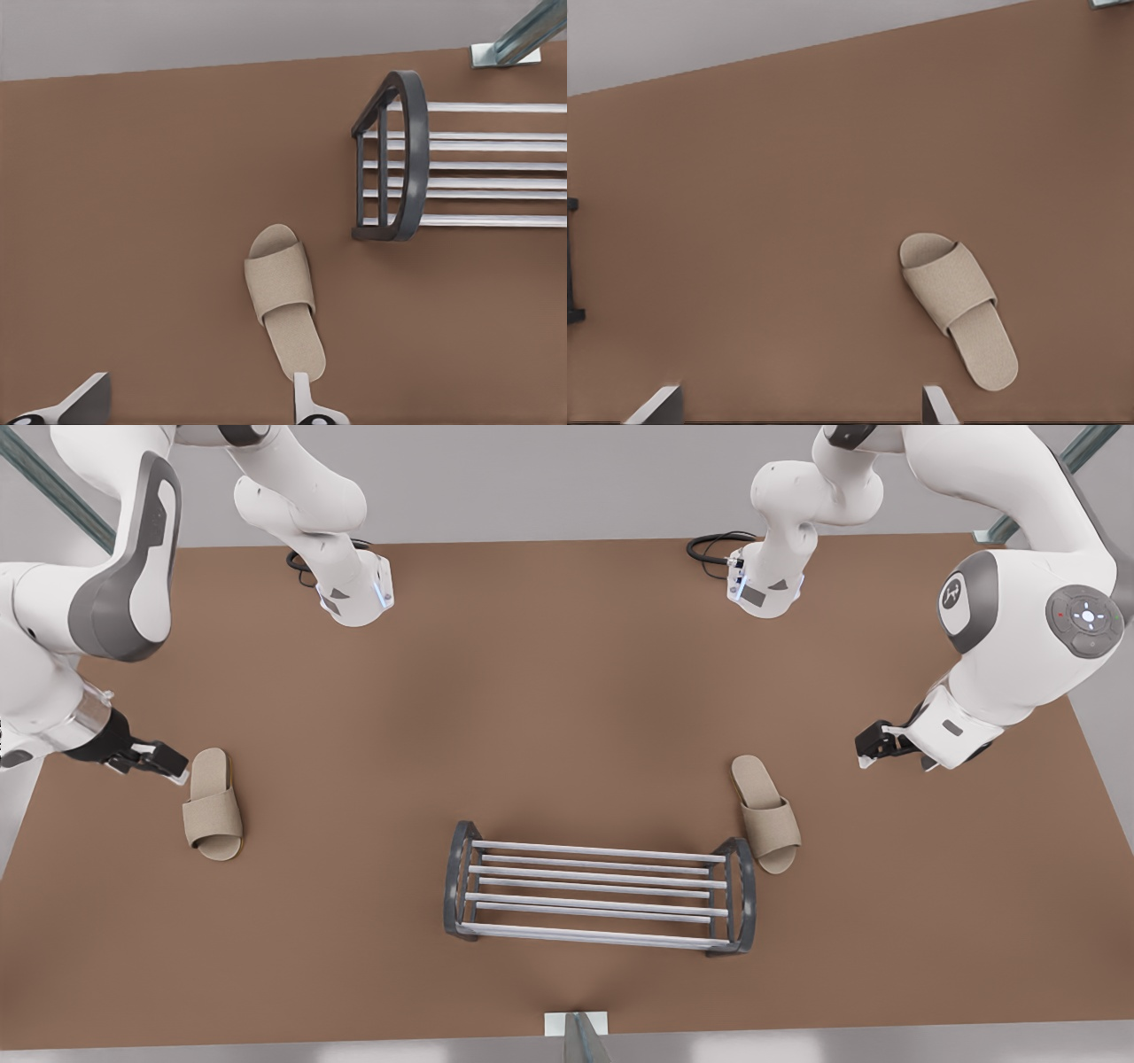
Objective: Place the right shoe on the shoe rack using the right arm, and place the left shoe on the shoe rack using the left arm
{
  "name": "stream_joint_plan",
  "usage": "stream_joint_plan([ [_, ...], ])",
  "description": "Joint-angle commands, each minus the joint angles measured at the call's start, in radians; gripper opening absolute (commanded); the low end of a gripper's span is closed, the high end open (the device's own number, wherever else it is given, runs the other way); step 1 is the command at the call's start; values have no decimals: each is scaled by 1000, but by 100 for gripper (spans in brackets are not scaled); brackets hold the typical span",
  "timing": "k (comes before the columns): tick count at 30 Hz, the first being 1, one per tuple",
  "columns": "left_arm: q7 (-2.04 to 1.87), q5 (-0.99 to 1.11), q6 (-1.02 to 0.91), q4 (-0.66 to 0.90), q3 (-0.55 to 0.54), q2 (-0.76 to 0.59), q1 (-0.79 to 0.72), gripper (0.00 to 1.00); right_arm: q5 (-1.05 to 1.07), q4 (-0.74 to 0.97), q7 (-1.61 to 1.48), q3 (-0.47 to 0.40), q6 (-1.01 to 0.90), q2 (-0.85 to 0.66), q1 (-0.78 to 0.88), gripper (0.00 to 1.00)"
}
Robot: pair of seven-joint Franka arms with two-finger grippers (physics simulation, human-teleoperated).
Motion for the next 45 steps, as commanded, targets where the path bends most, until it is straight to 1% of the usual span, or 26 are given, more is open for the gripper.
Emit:
stream_joint_plan([
  [1,-1,1,2,0,0,2,1,100,9,14,-8,-1,-59,2,-1,100],
  [4,-30,-7,34,-12,11,9,0,100,2,17,-3,-1,-17,2,-1,100],
  [5,-144,-32,42,-53,17,7,0,100,-10,15,-8,-1,-15,0,-4,100],
  [6,-215,-142,172,-180,60,-44,0,100,-12,9,-17,-10,-17,-3,-5,100],
  [8,-74,-108,419,-436,68,-142,-5,100,52,43,-32,-23,-15,20,-7,100],
  [10,94,223,578,-608,52,-208,-29,100,199,30,-135,-121,-6,22,-18,100],
  [11,101,387,666,-705,51,-229,-60,100,475,-11,-317,-301,-3,26,37,100],
  [12,100,559,700,-740,51,-229,-81,100,600,-39,-393,-441,23,46,116,100],
  [13,98,715,776,-792,51,-229,-86,100,793,-166,-469,-470,109,16,113,100],
  [14,75,791,828,-812,49,-225,-88,100,916,-235,-549,-484,190,3,84,100],
  [15,-98,879,977,-888,51,-222,-88,100,1052,-324,-693,-484,221,-7,22,100],
  [17,-703,1172,1105,-925,51,-193,-108,100,1235,-491,-1101,-504,439,-6,22,100],
  [18,-1076,1366,1131,-923,49,-165,-134,100,1233,-503,-1406,-504,555,-6,21,100],
  [19,-1283,1416,1145,-923,45,-159,-147,100,1270,-546,-1542,-503,646,8,21,100],
  [20,-1466,1421,1178,-923,46,-150,-161,100,1275,-591,-1620,-501,666,2,11,100],
  [21,-1529,1429,1183,-923,46,-131,-199,100,1412,-641,-1868,-498,678,11,-36,100],
  [22,-1612,1430,1183,-918,46,-117,-241,100,1560,-687,-1991,-497,654,32,-39,100],
  [24,-1664,1432,1185,-923,46,-97,-282,100,1585,-718,-2100,-497,660,37,-42,100],
  [25,-1670,1551,1183,-941,46,-85,-284,100,1720,-730,-2307,-498,626,69,-59,100],
  [27,-1946,1901,1175,-943,48,-47,-282,100,1757,-763,-2386,-498,571,80,-79,100],
  [30,-1971,1935,1158,-958,51,-45,-282,100,1754,-812,-2384,-494,568,123,-81,100],
  [33,-1973,1937,1080,-961,49,-18,-302,100,1760,-809,-2386,-477,497,192,-104,100],
  [35,-1973,2002,1046,-981,51,-16,-305,100,1786,-781,-2381,-474,404,252,-114,100],
  [38,-1971,2088,981,-1030,57,-19,-304,100,1809,-813,-2378,-464,315,255,-142,100],
  [41,-1957,2263,826,-1044,59,-7,-305,100,1930,-826,-2323,-428,280,281,-150,100],
  [45,-1793,2272,720,-1075,66,12,-321,100,1942,-824,-2278,-420,276,287,-151,100],
])
